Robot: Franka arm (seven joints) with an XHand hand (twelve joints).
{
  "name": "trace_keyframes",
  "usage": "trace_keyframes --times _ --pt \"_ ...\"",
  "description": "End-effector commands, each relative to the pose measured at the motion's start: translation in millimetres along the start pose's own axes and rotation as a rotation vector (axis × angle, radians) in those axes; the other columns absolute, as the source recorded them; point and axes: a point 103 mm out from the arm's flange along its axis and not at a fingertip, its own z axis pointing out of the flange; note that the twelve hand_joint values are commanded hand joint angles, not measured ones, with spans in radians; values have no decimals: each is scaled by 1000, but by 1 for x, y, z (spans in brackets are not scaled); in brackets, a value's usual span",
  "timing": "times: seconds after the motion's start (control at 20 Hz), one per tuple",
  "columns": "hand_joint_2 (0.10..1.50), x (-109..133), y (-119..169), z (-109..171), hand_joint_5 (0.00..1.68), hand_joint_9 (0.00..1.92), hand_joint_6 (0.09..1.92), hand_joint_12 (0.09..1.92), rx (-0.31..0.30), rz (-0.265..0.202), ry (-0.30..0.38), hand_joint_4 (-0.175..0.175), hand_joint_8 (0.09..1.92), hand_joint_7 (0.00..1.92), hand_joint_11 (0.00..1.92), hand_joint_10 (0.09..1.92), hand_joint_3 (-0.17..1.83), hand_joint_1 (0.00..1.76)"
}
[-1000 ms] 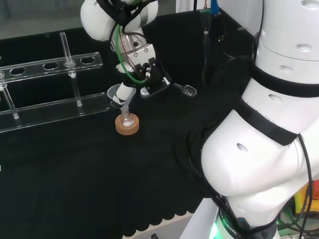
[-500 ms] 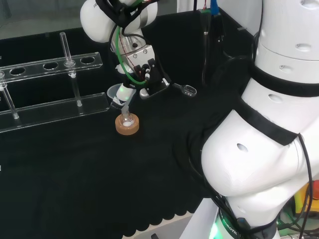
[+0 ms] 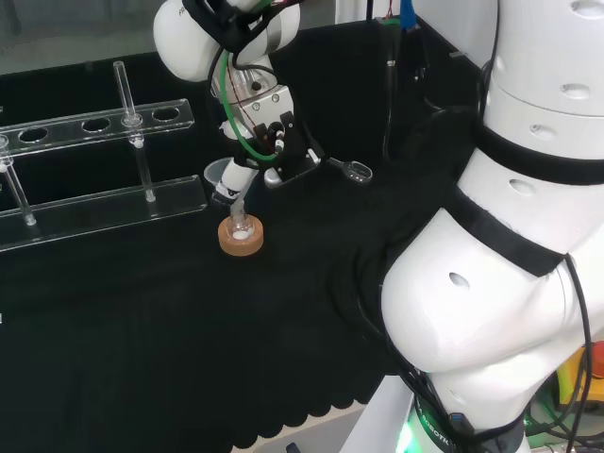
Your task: Remove the funnel from the round-bottom flask.
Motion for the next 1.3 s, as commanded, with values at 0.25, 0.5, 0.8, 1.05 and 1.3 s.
trace_keyframes --times 0.25,0.5,0.8,1.05,1.3 --pt "688 1 0 0 111 4 87 436 -20 5 7 -109 427 523 0 838 27 679" --pt "690 2 -1 -1 147 61 87 579 -48 7 14 -91 398 578 0 801 29 708" --pt "690 3 -2 -1 207 149 87 766 -64 6 27 -71 371 658 0 754 34 759" --pt "691 2 -2 -1 230 187 87 840 -70 7 31 -66 360 698 0 729 39 778" --pt "693 1 -2 -1 257 220 87 872 -83 7 33 -61 363 742 0 723 43 803"
